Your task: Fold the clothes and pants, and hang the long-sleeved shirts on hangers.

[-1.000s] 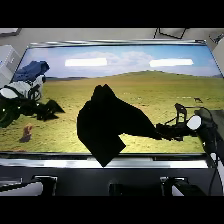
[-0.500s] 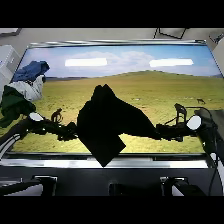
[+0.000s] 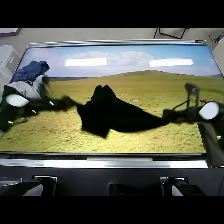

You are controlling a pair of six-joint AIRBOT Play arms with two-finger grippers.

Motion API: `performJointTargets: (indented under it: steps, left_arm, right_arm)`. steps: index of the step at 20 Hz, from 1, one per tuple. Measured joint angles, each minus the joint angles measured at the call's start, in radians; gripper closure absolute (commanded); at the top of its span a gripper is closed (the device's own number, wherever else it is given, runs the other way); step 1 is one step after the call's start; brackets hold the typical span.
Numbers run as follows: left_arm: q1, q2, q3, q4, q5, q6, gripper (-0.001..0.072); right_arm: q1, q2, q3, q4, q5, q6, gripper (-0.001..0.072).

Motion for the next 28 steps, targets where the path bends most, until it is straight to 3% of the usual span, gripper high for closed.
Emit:
performJointTargets:
  steps: [4, 6, 11, 16, 19, 24, 28]
  left_arm:
    - [0.169, 0.154, 0.477, -0.019, 0.068, 0.029, 0.0671]
    - [0.234, 0.209, 0.665, -0.022, 0.091, 0.003, 0.0671]
    - [0.294, 0.325, 0.865, -0.020, 0.185, -0.051, 0.0671]
    - [0.306, 0.357, 0.905, 0.009, 0.286, -0.065, 0.0671]
    - [0.307, 0.305, 0.908, 0.092, 0.196, -0.082, 0.0671]
    - [0.286, 0.114, 0.749, 0.180, -0.080, -0.102, 0.0670]
    - [0.239, -0.089, 0.510, 0.213, -0.126, -0.019, 0.0671]
  right_arm:
    - [0.001, 0.066, 0.439, -0.158, -0.033, -0.015, 0.0666]
    - [0.001, 0.111, 0.617, -0.196, -0.055, -0.014, 0.0666]
    - [0.001, 0.232, 0.801, -0.223, -0.124, 0.001, 0.0667]
    - [0.001, 0.263, 0.834, -0.225, -0.256, 0.005, 0.0667]
    - [0.001, 0.211, 0.838, -0.225, -0.238, 0.000, 0.0666]
    - [0.001, -0.081, 0.806, -0.217, -0.054, -0.006, 0.0666]
    - [0.001, -0.422, 0.772, -0.180, -0.011, 0.090, 0.0666]
